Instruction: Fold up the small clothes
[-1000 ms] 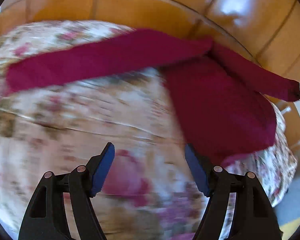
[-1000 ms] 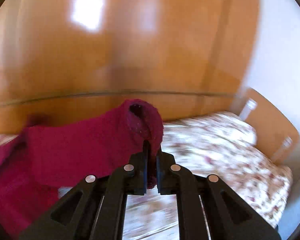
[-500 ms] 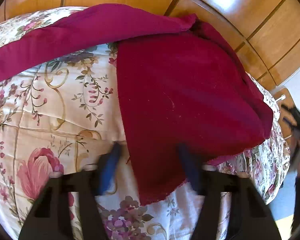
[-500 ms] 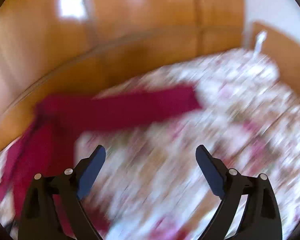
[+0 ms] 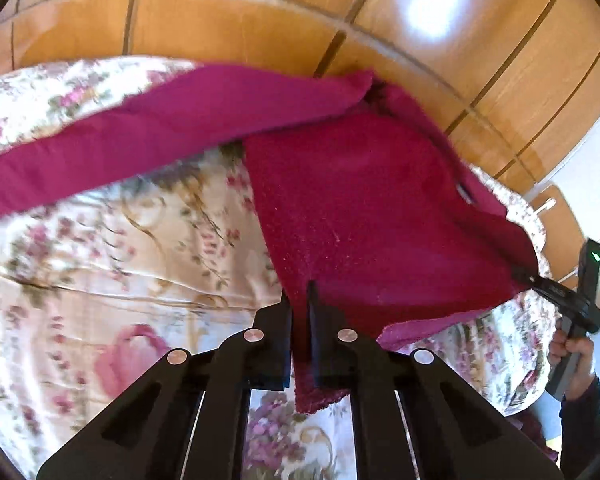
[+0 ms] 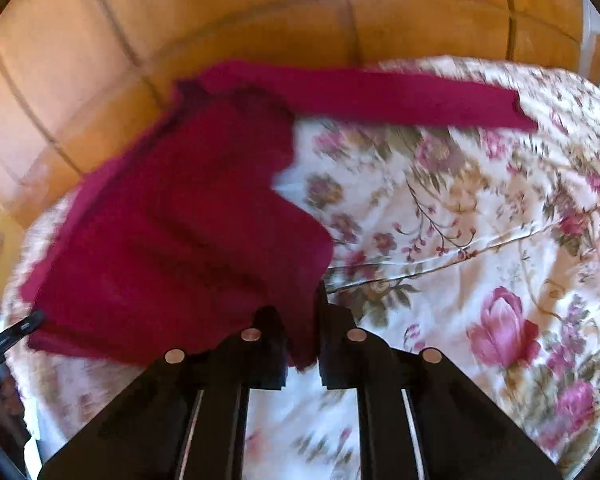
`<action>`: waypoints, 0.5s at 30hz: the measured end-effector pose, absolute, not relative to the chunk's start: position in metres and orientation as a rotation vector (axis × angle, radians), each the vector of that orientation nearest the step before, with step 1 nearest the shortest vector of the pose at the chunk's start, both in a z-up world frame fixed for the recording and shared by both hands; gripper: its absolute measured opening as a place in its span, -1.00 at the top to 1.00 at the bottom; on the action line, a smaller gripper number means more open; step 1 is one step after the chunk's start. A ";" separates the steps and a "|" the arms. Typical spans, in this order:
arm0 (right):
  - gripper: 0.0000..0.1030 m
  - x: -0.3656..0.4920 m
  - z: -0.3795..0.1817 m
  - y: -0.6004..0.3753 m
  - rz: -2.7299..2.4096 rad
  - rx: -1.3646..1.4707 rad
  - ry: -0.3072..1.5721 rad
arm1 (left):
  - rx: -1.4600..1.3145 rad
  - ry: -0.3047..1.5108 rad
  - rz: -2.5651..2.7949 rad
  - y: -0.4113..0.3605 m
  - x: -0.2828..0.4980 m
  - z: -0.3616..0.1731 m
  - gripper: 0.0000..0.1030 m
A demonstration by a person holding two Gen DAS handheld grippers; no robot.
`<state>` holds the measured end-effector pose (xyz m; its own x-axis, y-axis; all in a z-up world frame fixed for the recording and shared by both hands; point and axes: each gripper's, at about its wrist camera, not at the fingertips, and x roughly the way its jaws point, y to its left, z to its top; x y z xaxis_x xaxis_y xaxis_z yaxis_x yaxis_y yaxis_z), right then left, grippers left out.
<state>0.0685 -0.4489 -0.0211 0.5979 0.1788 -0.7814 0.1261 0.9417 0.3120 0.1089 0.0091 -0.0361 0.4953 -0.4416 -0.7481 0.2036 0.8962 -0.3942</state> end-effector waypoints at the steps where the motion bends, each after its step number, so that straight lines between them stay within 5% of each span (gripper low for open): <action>1: 0.84 0.052 -0.007 -0.444 0.070 0.359 0.909 | -0.284 0.968 -0.409 0.017 0.104 -0.029 0.90; 8: 0.88 -0.030 0.010 -0.416 0.175 0.402 0.907 | -0.266 0.943 -0.450 0.048 0.047 -0.004 0.90; 15: 0.87 -0.069 -0.058 -0.409 0.101 0.456 1.089 | -0.266 1.064 -0.404 0.063 -0.002 -0.047 0.89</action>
<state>-0.0688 -0.4093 -0.0585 0.4690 0.2994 -0.8309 0.1417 0.9031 0.4054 -0.0021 0.0628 -0.0473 0.4224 -0.4446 -0.7899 0.1922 0.8955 -0.4014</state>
